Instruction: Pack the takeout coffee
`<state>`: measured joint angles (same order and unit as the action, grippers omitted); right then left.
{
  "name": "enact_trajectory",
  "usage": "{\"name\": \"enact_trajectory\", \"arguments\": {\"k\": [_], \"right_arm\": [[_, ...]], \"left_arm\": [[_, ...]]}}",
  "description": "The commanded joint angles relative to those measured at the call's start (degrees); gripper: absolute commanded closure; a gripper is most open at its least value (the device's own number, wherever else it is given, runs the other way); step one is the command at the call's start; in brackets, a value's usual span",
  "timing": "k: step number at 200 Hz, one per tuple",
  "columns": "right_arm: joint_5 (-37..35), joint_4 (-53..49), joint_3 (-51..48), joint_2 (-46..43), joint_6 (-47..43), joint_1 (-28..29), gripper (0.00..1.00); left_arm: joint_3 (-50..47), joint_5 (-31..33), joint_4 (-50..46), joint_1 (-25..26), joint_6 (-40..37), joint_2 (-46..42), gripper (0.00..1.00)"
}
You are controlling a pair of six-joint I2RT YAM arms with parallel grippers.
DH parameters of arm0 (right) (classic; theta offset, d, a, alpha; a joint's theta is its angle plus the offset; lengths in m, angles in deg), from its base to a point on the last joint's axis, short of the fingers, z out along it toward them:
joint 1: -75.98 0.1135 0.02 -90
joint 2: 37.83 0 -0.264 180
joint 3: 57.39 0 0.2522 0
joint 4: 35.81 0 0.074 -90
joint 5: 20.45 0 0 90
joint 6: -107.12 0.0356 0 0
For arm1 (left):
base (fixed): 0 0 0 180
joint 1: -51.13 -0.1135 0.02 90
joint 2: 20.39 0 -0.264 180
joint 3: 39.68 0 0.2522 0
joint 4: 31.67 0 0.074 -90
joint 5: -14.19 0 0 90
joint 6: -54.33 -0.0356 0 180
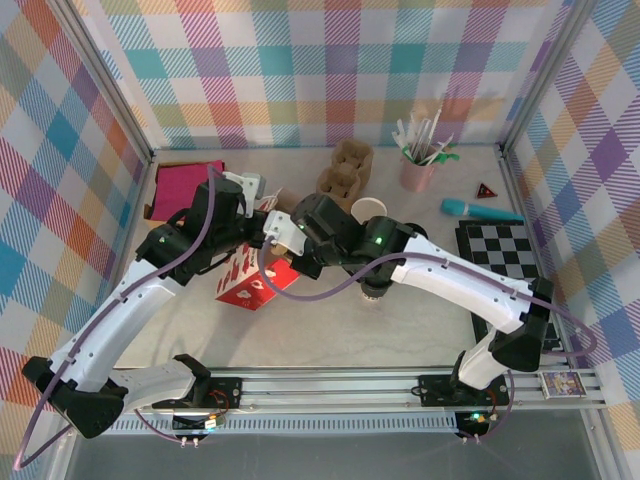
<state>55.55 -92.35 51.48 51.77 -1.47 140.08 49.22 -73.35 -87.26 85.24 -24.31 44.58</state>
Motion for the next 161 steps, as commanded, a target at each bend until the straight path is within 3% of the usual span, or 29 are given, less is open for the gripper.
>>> {"name": "enact_trajectory", "arguments": {"k": [1, 161], "right_arm": [[-3.4, 4.6, -0.1, 0.7, -3.2, 0.6, 1.0], [-6.8, 11.3, -6.2, 0.3, -1.3, 2.3, 0.97]], "left_arm": [[-0.7, -1.9, 2.2, 0.5, 0.9, -0.1, 1.0], [-0.5, -1.6, 6.9, 0.4, 7.1, 0.1, 1.0]]}}
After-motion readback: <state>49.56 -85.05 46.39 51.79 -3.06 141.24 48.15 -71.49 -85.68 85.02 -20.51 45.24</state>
